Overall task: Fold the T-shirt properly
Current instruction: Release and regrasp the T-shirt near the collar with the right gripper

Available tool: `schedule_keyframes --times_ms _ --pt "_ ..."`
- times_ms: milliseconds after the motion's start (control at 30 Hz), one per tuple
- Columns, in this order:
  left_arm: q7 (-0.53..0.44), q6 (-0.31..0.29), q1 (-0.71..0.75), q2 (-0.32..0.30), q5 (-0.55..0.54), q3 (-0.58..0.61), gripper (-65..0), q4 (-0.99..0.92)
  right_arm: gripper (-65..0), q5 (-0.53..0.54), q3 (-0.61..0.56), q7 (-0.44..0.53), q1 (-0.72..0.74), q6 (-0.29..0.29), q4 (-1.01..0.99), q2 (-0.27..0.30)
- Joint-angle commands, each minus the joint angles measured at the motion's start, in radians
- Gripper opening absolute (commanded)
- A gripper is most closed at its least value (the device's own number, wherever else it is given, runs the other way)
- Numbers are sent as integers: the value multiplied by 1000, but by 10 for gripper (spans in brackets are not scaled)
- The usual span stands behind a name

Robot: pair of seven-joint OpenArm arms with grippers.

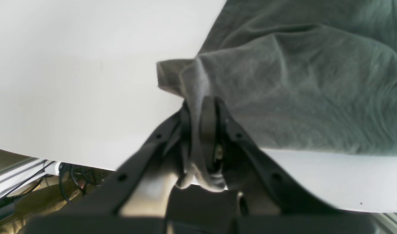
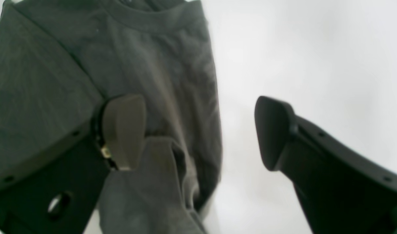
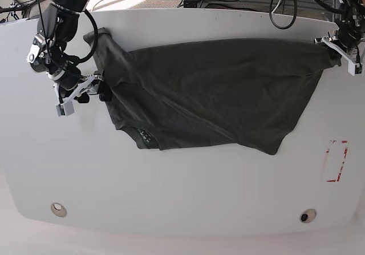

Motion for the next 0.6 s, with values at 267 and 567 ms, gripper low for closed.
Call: schedule_keyframes --times_ms 267,567 --pt "-21 -1 1 -16 -6 -9 -650 17 -160 -180 -71 90 216 13 -221 -4" --pt "-21 -1 2 -16 -6 -12 -650 17 -160 -191 -165 184 232 12 -310 -12"
